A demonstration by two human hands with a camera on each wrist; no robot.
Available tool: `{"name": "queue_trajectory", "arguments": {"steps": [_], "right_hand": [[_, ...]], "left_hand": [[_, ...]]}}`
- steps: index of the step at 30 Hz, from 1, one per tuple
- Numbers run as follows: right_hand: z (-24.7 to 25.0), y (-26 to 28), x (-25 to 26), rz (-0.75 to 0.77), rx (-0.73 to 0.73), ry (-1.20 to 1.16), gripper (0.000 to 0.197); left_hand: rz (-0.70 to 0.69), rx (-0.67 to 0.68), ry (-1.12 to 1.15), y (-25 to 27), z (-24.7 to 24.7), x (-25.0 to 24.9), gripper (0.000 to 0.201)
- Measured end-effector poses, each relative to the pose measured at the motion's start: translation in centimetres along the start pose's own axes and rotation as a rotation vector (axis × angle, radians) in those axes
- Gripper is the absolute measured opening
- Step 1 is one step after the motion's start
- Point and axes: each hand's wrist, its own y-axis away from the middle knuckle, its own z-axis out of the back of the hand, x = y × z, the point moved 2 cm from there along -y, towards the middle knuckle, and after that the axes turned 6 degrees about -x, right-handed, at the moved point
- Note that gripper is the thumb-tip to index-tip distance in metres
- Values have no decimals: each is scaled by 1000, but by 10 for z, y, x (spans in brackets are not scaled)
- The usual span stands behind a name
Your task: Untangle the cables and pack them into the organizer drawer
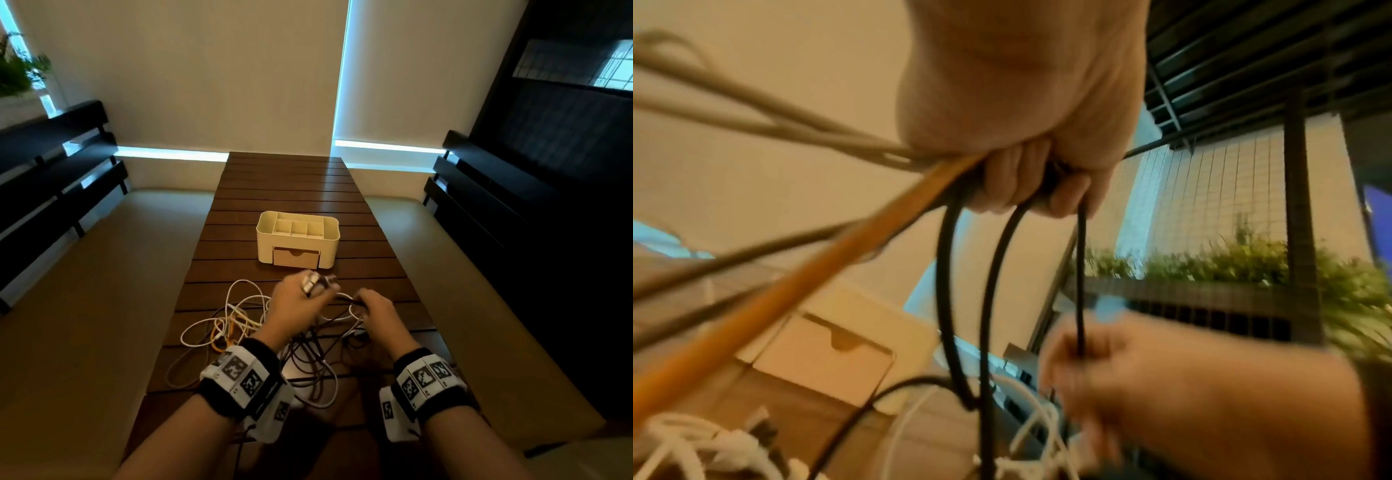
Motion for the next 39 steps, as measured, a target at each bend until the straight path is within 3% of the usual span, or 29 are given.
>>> {"name": "queue_trajectory", "arguments": {"steps": [4, 8, 11, 13, 15, 18, 21, 24, 27, 30, 31, 33, 35, 39], "right_hand": [[-14, -1, -41, -137, 104, 110, 23], [-17, -4, -50, -182, 40, 139, 23], [-13, 1, -56, -279, -3, 110, 14], [-9, 5, -64, -311, -79, 112, 16], [-6, 5, -65, -258, -170, 116, 19], [5, 1, -51, -175, -319, 48, 20], [25, -2, -27, -139, -377, 112, 22], [39, -1, -9, -135, -370, 204, 26], [48, 0, -1, -157, -268, 330, 32], [55, -3, 3, -164, -271, 378, 32], [55, -4, 3, -128, -305, 345, 27], [53, -6, -1, -32, -377, 54, 13], [58, -6, -5, -15, -434, -271, 19], [72, -1, -6, -42, -542, -331, 26]], "left_hand": [[30, -324, 298, -10, 40, -9, 16], [73, -515, 471, -4, 48, -6, 14], [231, -717, 762, -6, 60, -7, 21], [253, -807, 815, -9, 73, -2, 23], [201, -736, 644, -11, 78, 5, 19], [244, -524, 123, -10, 67, 23, 24], [262, -489, -256, -5, 55, 30, 26], [264, -504, -268, -1, 48, 29, 23], [229, -484, -271, -2, 41, 25, 22], [200, -255, -248, -9, 27, 30, 27], [197, -163, -227, -10, 21, 33, 31], [172, -57, -212, -10, 13, 36, 34], [146, -56, -186, -8, 9, 37, 32], [146, -132, -99, -5, 10, 37, 26]]}}
